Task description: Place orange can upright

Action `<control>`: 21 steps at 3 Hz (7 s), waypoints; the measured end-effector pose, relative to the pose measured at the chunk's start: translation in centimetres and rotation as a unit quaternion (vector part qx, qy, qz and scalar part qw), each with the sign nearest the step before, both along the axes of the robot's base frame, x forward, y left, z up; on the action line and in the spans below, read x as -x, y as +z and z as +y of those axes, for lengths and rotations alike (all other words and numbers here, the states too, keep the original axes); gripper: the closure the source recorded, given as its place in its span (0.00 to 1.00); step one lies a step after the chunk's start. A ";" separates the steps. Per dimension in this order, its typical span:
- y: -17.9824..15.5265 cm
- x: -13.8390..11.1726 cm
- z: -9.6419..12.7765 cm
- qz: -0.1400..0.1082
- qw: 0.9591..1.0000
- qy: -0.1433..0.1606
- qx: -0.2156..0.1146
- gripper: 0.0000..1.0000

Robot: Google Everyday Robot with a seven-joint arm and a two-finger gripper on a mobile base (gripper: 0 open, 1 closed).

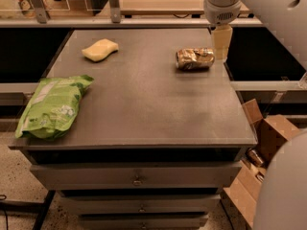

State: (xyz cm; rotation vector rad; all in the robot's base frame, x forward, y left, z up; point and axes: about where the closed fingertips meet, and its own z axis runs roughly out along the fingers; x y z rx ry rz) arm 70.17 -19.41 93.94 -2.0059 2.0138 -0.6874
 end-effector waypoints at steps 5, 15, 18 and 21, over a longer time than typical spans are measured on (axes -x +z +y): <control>-7.4 -1.5 4.9 0.094 0.985 0.060 -0.128 0.00; -1.7 1.8 7.1 0.114 0.960 0.036 -0.255 1.00; -1.5 1.5 8.7 0.099 0.935 0.028 -0.340 1.00; 2.5 6.6 7.2 0.044 0.798 -0.025 -0.601 1.00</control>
Offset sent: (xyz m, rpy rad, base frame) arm 0.0171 0.0122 -0.0527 0.1643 0.1548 0.0814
